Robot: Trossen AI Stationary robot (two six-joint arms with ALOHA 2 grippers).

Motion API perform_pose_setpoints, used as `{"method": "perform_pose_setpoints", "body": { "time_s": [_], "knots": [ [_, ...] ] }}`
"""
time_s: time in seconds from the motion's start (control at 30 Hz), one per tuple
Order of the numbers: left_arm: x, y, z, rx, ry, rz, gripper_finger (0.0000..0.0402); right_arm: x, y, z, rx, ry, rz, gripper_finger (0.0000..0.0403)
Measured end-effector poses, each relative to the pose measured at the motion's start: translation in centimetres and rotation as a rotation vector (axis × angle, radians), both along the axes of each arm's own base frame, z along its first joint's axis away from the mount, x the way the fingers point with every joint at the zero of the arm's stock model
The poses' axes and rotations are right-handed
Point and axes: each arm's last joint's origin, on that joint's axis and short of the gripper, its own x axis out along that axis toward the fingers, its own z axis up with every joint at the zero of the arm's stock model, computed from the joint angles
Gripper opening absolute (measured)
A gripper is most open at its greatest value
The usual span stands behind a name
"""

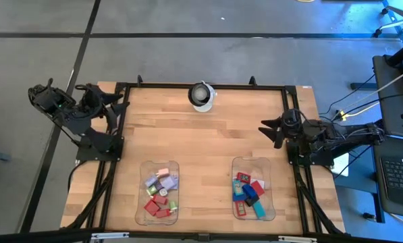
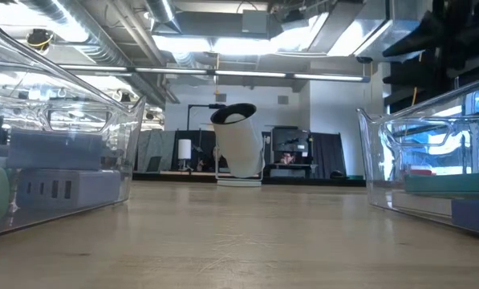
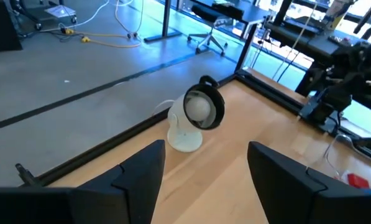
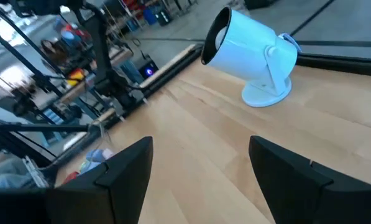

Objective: Pick & Place Office items
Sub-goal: Return to Home Position

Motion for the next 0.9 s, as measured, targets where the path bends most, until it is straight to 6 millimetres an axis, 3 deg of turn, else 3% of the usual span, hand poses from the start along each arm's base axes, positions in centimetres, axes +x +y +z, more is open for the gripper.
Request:
{"method": "perform_pose_setpoints", "body": {
  "time_s": [0.5,0.9],
  "knots": [
    [-0.1,0.1,0.1,-0.018,-0.054,0.048,0.0228,0.5,0.2,-5.8,0.056,-0.137,0.025,0.0270],
    [0.0,0.1,0.1,-0.056,-0.087,0.061,0.0228,0.7,0.2,-5.9,0.041,-0.188,0.048,0.0270]
  ]
}}
